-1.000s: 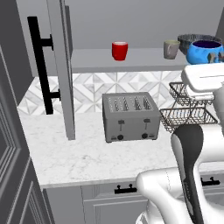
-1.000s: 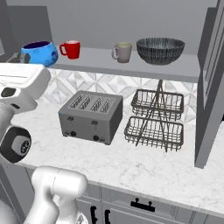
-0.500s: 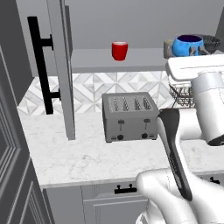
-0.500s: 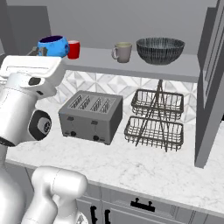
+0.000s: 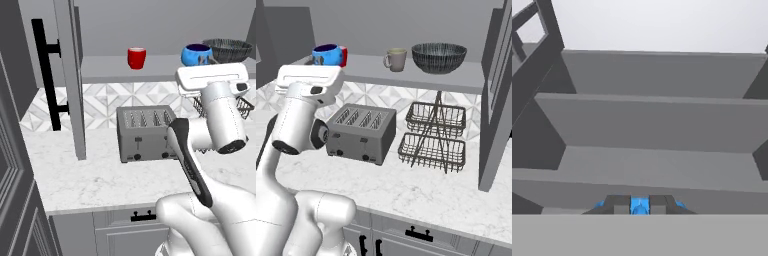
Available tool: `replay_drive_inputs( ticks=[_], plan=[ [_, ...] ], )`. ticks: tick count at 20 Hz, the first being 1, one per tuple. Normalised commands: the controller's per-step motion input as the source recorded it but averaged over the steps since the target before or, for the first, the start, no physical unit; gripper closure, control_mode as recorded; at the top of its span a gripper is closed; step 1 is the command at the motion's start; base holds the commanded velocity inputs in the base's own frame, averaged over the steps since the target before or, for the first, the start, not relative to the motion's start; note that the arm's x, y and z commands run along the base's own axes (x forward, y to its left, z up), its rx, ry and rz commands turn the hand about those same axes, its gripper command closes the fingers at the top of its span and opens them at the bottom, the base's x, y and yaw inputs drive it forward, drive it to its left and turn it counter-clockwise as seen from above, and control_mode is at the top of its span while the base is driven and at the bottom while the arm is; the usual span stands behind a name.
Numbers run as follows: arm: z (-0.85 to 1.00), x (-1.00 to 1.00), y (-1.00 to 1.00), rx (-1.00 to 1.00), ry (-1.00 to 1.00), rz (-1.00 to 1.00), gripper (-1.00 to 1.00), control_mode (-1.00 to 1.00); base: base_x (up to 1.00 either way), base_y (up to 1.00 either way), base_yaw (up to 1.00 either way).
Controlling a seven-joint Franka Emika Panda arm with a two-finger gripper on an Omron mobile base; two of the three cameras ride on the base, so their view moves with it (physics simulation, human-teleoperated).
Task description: Gather all objects into one cabinet and sort the glasses and bowls to opposite sides.
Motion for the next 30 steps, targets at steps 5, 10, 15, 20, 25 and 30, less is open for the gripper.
replay_drive_inputs(
  ticks=[5, 10, 15, 20, 25, 30],
  plan=[
    [-0.31, 0.73, 0.0, 0.0, 0.0, 0.06, 1.0, -1.0, 0.0, 0.0, 0.0],
    [-0.17, 0.68, 0.0, 0.0, 0.0, 0.06, 1.0, -1.0, 0.0, 0.0, 0.0],
    [-0.06, 0.67, 0.0, 0.01, 0.0, 0.05, 1.0, -1.0, 0.0, 0.0, 0.0],
    [-0.26, 0.74, 0.0, 0.0, 0.0, 0.02, 1.0, -1.0, 0.0, 0.0, 0.0],
    [-0.35, 0.73, 0.0, 0.0, 0.0, 0.0, 1.0, -1.0, 0.0, 0.0, 0.0],
    [-0.25, 0.6, 0.0, 0.0, 0.0, 0.0, 1.0, -1.0, 0.0, 0.0, 0.0]
  ],
)
